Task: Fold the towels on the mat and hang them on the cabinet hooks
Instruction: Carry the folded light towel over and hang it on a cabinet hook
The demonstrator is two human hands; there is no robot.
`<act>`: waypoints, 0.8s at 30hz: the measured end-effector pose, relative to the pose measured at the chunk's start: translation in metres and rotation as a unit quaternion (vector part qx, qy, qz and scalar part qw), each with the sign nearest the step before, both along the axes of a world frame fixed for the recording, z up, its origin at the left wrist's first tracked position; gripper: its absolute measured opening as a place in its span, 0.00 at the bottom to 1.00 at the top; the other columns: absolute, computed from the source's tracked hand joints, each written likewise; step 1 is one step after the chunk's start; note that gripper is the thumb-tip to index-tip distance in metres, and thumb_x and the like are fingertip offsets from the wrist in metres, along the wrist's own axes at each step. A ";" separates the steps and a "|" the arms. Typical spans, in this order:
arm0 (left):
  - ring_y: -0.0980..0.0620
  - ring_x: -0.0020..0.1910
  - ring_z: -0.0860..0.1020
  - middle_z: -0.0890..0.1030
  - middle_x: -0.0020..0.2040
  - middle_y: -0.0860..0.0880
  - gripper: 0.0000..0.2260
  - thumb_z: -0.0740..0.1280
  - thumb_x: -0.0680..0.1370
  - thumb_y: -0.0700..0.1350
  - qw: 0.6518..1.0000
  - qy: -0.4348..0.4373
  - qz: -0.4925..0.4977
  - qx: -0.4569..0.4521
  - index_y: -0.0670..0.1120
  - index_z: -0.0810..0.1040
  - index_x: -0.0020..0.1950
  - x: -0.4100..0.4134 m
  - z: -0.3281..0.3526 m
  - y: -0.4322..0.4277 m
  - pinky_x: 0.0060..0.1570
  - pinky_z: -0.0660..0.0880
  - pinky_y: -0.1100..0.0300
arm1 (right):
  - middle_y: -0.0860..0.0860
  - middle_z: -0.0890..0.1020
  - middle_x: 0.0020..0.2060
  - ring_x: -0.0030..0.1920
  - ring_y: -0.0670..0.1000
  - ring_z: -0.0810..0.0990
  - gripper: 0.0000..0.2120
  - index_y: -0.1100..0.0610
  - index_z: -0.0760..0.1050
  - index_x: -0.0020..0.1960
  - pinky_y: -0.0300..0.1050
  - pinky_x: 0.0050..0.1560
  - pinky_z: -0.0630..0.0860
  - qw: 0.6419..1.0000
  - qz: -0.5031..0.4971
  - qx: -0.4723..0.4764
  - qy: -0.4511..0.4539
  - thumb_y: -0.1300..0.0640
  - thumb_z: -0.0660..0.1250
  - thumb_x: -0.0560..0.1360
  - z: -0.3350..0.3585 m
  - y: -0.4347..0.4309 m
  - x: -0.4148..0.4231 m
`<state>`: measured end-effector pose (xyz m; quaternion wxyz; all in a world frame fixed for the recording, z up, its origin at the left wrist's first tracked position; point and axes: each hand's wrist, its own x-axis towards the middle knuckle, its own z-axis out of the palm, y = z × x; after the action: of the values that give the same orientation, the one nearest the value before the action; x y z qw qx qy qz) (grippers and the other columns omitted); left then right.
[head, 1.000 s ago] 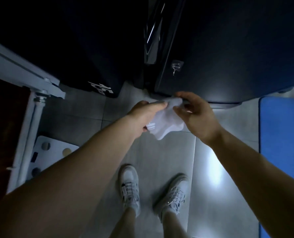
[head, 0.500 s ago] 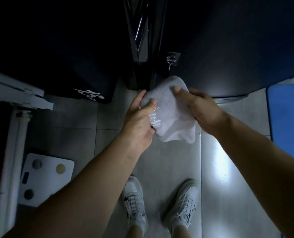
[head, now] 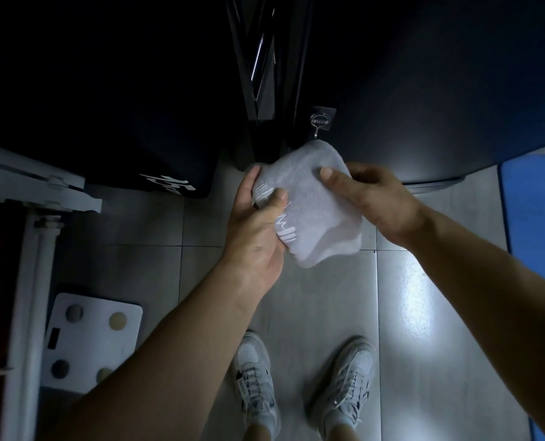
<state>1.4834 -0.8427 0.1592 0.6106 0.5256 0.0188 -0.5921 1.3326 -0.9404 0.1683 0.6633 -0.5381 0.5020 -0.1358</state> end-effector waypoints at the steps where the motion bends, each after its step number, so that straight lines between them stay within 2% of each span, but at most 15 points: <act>1: 0.45 0.64 0.80 0.80 0.67 0.46 0.24 0.65 0.80 0.35 1.000 0.002 -0.002 -0.006 0.52 0.68 0.75 0.000 0.000 0.002 0.62 0.78 0.44 | 0.58 0.85 0.48 0.50 0.58 0.85 0.22 0.62 0.82 0.52 0.56 0.53 0.81 1.000 -0.001 0.007 -0.003 0.42 0.71 0.74 0.001 0.001 0.000; 3: 0.45 0.63 0.81 0.80 0.67 0.47 0.25 0.65 0.81 0.35 1.000 0.015 -0.003 -0.005 0.53 0.68 0.75 0.001 -0.001 0.007 0.56 0.81 0.47 | 0.60 0.84 0.45 0.44 0.60 0.84 0.25 0.66 0.79 0.48 0.57 0.48 0.80 1.000 -0.008 0.015 -0.004 0.42 0.72 0.74 0.000 0.001 0.000; 5: 0.47 0.62 0.81 0.80 0.66 0.49 0.26 0.66 0.80 0.36 1.000 0.021 -0.010 0.007 0.55 0.67 0.75 -0.002 -0.001 0.012 0.54 0.81 0.48 | 0.58 0.80 0.40 0.40 0.56 0.80 0.24 0.66 0.77 0.47 0.53 0.43 0.76 0.999 -0.025 0.017 -0.017 0.43 0.74 0.73 -0.002 0.002 0.000; 8: 0.50 0.61 0.82 0.80 0.66 0.50 0.24 0.67 0.80 0.36 0.998 -0.016 -0.054 0.037 0.54 0.68 0.73 -0.003 0.000 0.023 0.51 0.82 0.50 | 0.54 0.80 0.39 0.40 0.51 0.79 0.14 0.61 0.78 0.46 0.45 0.41 0.76 0.999 -0.018 -0.010 -0.044 0.50 0.73 0.75 -0.007 0.004 0.000; 10: 0.56 0.53 0.84 0.82 0.60 0.51 0.17 0.68 0.80 0.38 0.982 -0.100 -0.127 0.094 0.54 0.73 0.64 0.005 0.005 0.025 0.44 0.82 0.57 | 0.50 0.82 0.40 0.41 0.48 0.81 0.06 0.58 0.79 0.47 0.40 0.41 0.77 0.998 0.018 -0.035 -0.046 0.55 0.71 0.77 -0.008 0.007 0.001; 11: 0.58 0.50 0.83 0.82 0.58 0.51 0.14 0.70 0.80 0.41 0.961 -0.166 -0.177 0.136 0.55 0.73 0.62 0.012 0.006 0.022 0.42 0.81 0.58 | 0.49 0.83 0.40 0.42 0.47 0.82 0.04 0.57 0.79 0.48 0.39 0.41 0.77 0.997 0.043 -0.040 -0.044 0.57 0.71 0.78 -0.008 0.007 0.002; 13: 0.59 0.51 0.78 0.79 0.62 0.52 0.17 0.71 0.79 0.46 0.901 -0.298 -0.253 0.187 0.53 0.73 0.66 0.033 0.003 0.008 0.45 0.74 0.62 | 0.48 0.84 0.43 0.46 0.47 0.84 0.01 0.55 0.80 0.50 0.41 0.46 0.79 0.993 0.100 -0.054 -0.035 0.58 0.70 0.79 -0.009 0.006 0.004; 14: 0.60 0.56 0.76 0.76 0.66 0.54 0.20 0.71 0.79 0.45 0.885 -0.341 -0.273 0.159 0.53 0.72 0.70 0.043 0.003 -0.002 0.49 0.72 0.67 | 0.48 0.84 0.44 0.47 0.48 0.84 0.01 0.54 0.80 0.50 0.42 0.48 0.80 0.989 0.129 -0.063 -0.027 0.58 0.70 0.79 -0.010 0.003 0.005; 16: 0.62 0.71 0.69 0.70 0.74 0.58 0.27 0.69 0.79 0.39 0.847 -0.397 -0.352 0.026 0.58 0.69 0.75 0.059 0.006 -0.026 0.63 0.66 0.72 | 0.47 0.84 0.45 0.49 0.47 0.83 0.03 0.54 0.81 0.51 0.42 0.51 0.78 0.982 0.176 -0.073 -0.018 0.58 0.70 0.79 -0.010 -0.002 0.006; 18: 0.65 0.73 0.66 0.69 0.75 0.60 0.30 0.66 0.79 0.33 0.777 -0.397 -0.483 -0.071 0.59 0.69 0.75 0.066 0.009 -0.050 0.66 0.65 0.72 | 0.48 0.85 0.48 0.53 0.47 0.83 0.06 0.56 0.82 0.54 0.42 0.56 0.78 0.973 0.215 -0.084 -0.009 0.58 0.70 0.78 -0.009 -0.008 0.004; 20: 0.63 0.69 0.73 0.76 0.70 0.57 0.27 0.67 0.79 0.32 0.733 -0.342 -0.581 -0.091 0.56 0.73 0.73 0.072 0.011 -0.070 0.66 0.70 0.65 | 0.48 0.85 0.51 0.55 0.45 0.82 0.08 0.56 0.83 0.56 0.40 0.59 0.77 0.967 0.233 -0.103 0.003 0.59 0.70 0.78 -0.008 -0.015 0.001; 22: 0.58 0.66 0.77 0.81 0.65 0.54 0.23 0.68 0.79 0.35 0.722 -0.288 -0.624 -0.079 0.55 0.75 0.70 0.075 0.010 -0.084 0.68 0.71 0.57 | 0.48 0.85 0.51 0.55 0.43 0.82 0.08 0.56 0.83 0.56 0.37 0.58 0.77 0.970 0.209 -0.124 -0.005 0.62 0.70 0.78 -0.007 -0.022 -0.002; 24: 0.56 0.62 0.81 0.84 0.61 0.53 0.20 0.71 0.79 0.40 0.717 -0.287 -0.633 -0.058 0.53 0.75 0.69 0.076 0.010 -0.093 0.66 0.74 0.55 | 0.48 0.86 0.50 0.54 0.45 0.83 0.07 0.57 0.83 0.55 0.38 0.55 0.78 0.975 0.170 -0.140 -0.022 0.62 0.69 0.78 -0.007 -0.028 -0.004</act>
<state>1.5594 -0.9360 0.1689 0.0990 0.5235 -0.5283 -0.6611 1.3291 -0.9682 0.1611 0.6059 -0.6999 0.3644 -0.1012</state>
